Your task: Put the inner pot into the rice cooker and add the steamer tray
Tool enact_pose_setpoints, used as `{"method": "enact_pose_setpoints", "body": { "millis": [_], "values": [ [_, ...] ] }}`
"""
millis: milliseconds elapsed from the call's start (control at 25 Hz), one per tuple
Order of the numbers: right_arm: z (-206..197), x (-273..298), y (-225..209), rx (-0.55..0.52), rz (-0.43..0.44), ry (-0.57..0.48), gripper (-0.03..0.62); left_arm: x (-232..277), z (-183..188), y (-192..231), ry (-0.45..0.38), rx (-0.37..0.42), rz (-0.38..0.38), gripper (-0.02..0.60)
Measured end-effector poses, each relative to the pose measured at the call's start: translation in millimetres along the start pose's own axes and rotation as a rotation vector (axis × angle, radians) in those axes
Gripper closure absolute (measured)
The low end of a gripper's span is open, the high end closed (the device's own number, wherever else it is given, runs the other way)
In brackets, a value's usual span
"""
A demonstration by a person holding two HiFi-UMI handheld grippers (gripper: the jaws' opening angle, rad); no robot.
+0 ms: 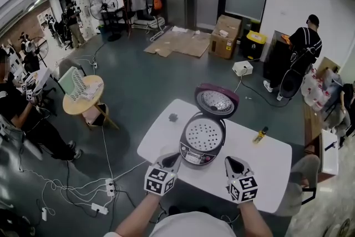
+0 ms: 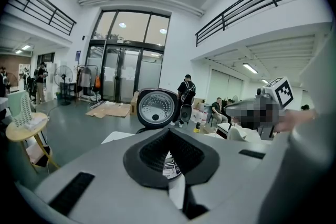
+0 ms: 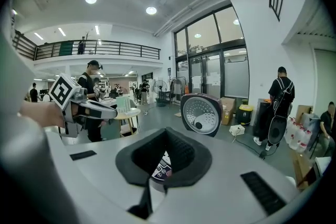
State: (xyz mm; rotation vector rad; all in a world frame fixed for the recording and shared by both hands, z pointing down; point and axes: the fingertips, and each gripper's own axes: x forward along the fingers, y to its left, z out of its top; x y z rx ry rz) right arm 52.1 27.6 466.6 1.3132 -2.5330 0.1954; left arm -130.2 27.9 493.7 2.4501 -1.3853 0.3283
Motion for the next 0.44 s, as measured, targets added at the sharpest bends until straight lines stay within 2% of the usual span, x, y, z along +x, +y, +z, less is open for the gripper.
{"method": "enact_pose_setpoints", "body": {
  "millis": [440],
  "values": [
    [8.3, 5.7, 2.6, 0.016, 0.008, -0.024, 0.583, 3.8, -1.1, 0.4, -0.007, -0.016, -0.023, 0.568]
  ]
}}
